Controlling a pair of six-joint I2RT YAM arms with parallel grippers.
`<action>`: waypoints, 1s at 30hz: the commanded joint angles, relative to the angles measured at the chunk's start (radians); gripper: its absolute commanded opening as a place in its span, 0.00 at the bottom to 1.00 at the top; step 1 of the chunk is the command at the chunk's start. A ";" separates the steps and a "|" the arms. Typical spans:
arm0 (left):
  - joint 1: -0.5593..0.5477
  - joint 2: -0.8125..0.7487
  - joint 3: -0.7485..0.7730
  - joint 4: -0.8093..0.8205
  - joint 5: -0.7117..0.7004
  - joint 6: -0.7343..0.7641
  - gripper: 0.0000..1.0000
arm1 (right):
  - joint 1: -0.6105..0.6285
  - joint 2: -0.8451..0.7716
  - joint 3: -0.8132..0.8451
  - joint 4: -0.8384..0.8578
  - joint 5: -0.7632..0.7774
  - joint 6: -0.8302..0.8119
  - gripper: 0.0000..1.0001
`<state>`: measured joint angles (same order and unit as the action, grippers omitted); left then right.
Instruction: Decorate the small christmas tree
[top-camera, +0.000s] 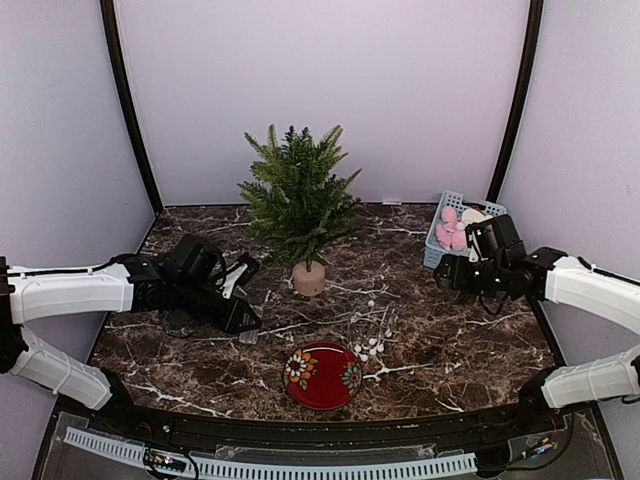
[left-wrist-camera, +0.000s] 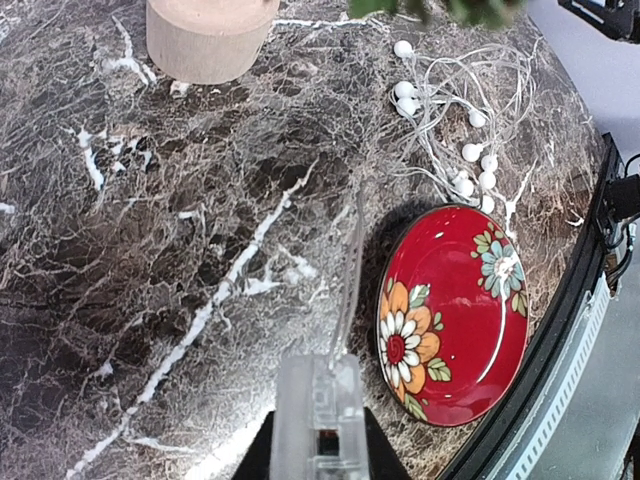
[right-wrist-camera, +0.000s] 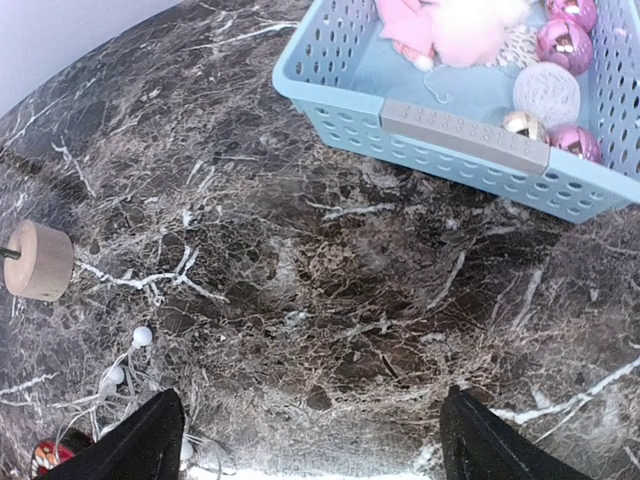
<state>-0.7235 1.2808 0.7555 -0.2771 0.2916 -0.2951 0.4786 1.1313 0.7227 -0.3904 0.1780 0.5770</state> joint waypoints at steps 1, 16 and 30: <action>0.002 -0.003 -0.023 -0.016 0.005 0.006 0.02 | -0.005 -0.019 0.032 0.074 -0.172 -0.098 0.93; 0.002 0.012 -0.026 0.010 -0.003 -0.013 0.02 | 0.240 0.439 0.214 0.124 -0.212 -0.052 0.69; 0.131 -0.107 -0.055 -0.114 -0.170 -0.066 0.00 | 0.045 0.021 0.349 -0.090 0.144 0.015 0.00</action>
<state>-0.6506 1.2324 0.7364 -0.2592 0.2173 -0.3313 0.6327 1.2961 1.0607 -0.3889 0.0792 0.5858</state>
